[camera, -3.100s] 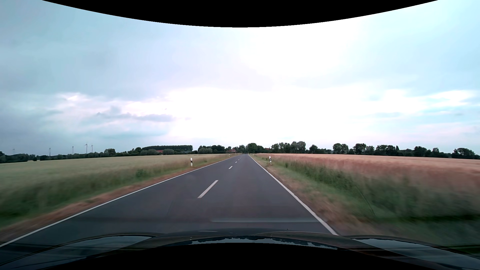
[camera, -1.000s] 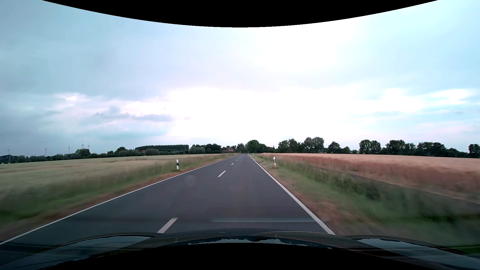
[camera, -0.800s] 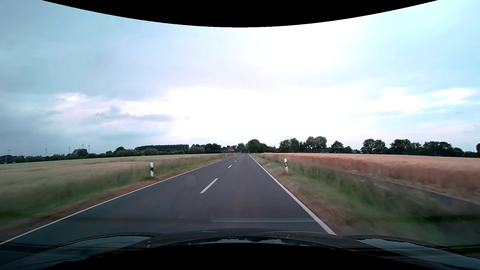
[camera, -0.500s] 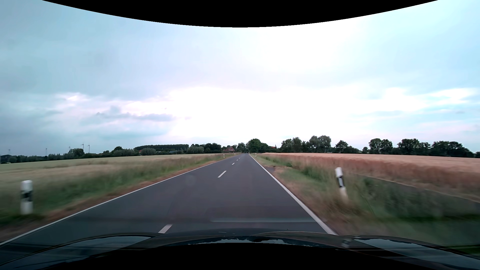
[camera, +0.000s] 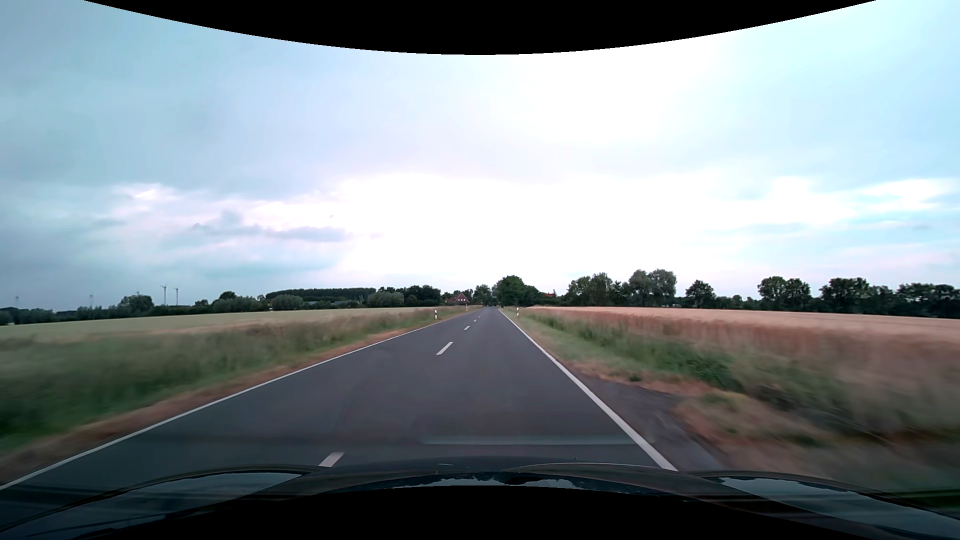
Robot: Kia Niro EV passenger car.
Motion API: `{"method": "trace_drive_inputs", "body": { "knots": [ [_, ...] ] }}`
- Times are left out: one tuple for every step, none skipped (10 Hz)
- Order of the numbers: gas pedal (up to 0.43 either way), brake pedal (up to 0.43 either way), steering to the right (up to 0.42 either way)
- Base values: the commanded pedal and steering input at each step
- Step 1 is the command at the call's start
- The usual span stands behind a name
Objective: Follow the waypoints while adhering to traffic rules and regulations
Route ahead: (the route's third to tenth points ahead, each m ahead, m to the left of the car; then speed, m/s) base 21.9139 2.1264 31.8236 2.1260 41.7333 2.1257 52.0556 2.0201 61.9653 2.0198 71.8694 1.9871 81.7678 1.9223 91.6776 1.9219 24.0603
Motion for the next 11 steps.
{"method": "trace_drive_inputs", "body": {
  "knots": [
    [0.118, 0.0, -0.002],
    [0.118, 0.0, -0.001],
    [0.118, 0.0, -0.002],
    [0.118, 0.0, -0.002],
    [0.118, 0.0, -0.002],
    [0.118, 0.0, -0.001],
    [0.118, 0.0, -0.001],
    [0.13, 0.0, -0.001],
    [0.13, 0.0, -0.001],
    [0.13, 0.0, -0.001],
    [0.13, 0.0, -0.001]
  ]
}}
